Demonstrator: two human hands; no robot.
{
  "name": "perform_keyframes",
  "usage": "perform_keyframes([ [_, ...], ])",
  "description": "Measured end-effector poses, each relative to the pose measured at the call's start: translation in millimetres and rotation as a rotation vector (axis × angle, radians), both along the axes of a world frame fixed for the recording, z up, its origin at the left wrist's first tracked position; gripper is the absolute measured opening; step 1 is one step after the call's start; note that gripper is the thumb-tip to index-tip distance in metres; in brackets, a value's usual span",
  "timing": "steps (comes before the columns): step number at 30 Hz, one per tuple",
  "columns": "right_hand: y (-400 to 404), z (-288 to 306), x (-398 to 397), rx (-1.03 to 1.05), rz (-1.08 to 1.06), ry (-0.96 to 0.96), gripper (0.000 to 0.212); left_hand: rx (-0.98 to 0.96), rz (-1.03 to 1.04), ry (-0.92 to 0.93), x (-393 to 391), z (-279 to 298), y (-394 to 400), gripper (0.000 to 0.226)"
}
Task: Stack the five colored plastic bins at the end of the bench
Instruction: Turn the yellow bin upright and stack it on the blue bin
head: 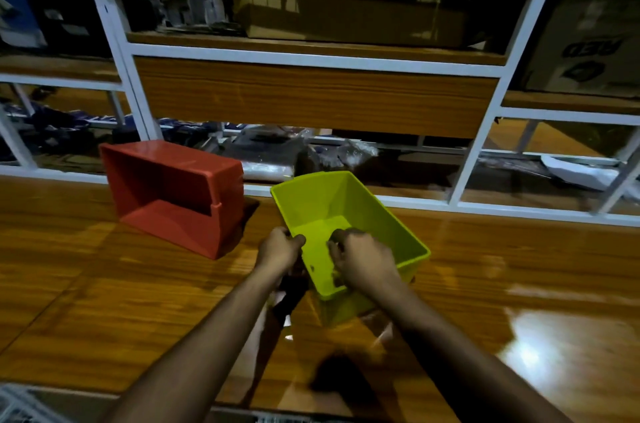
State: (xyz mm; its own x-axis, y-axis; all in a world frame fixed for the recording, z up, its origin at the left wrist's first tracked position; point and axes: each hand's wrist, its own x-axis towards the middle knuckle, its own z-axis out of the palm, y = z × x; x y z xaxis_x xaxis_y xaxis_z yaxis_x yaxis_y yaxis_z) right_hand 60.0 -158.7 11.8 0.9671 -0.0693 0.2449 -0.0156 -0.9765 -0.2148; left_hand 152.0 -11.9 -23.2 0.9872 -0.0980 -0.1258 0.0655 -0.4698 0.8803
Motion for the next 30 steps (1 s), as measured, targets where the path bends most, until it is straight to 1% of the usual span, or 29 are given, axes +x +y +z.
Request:
perform_keyframes([
  [2, -33.2, 4.9, 7.0, -0.054, -0.123, -0.012, 0.029, 0.090, -0.053, -0.041, 0.9, 7.0, 5.5, 0.013],
  [4, -67.0, 6.2, 11.9, -0.122, -0.254, 0.064, 0.033, 0.141, -0.076, -0.063, 0.8, 14.0, 9.9, 0.015],
  [5, -81.2, 5.2, 13.1, -0.095, -0.320, 0.117, 0.035, 0.166, -0.088, -0.062, 1.6, 15.8, 11.5, 0.016],
  [7, -100.3, 1.5, 15.2, 0.067, -0.407, 0.210, 0.034, 0.224, -0.113, -0.061, 1.6, 19.2, 14.4, 0.018],
  [8, -104.8, -0.7, 15.9, 0.141, -0.417, 0.233, 0.032, 0.244, -0.127, -0.070, 2.4, 19.4, 14.6, 0.019],
  [9, -107.2, -3.4, 16.4, 0.185, -0.409, 0.243, 0.029, 0.267, -0.141, -0.096, 2.6, 20.2, 14.1, 0.019],
  [11, -108.7, -7.9, 16.0, 0.193, -0.394, 0.250, 0.025, 0.344, -0.158, -0.180, 2.4, 21.7, 12.4, 0.018],
  [12, -108.9, -8.5, 15.4, 0.170, -0.381, 0.263, 0.024, 0.393, -0.150, -0.235, 3.5, 20.9, 11.5, 0.021],
  [15, -112.8, -3.3, 16.8, 0.082, -0.313, 0.299, 0.024, 0.507, -0.153, -0.453, 3.6, 21.1, 5.6, 0.040],
  [18, -116.6, 7.9, 21.5, 0.019, -0.275, 0.332, 0.025, 0.597, -0.289, -0.628, 3.1, 29.8, -9.1, 0.043],
  [21, -116.8, 16.6, 25.2, 0.014, -0.190, 0.334, 0.018, 0.644, -0.477, -0.648, 5.1, 38.7, -27.8, 0.046],
  [25, -111.5, 12.8, 27.8, 0.041, -0.043, 0.334, 0.016, 0.709, -0.615, -0.676, 5.1, 46.1, -45.1, 0.045],
  [30, -99.8, 6.5, 26.4, 0.044, 0.102, 0.275, 0.028, 0.783, -0.693, -0.724, -1.9, 43.8, -58.0, 0.040],
])
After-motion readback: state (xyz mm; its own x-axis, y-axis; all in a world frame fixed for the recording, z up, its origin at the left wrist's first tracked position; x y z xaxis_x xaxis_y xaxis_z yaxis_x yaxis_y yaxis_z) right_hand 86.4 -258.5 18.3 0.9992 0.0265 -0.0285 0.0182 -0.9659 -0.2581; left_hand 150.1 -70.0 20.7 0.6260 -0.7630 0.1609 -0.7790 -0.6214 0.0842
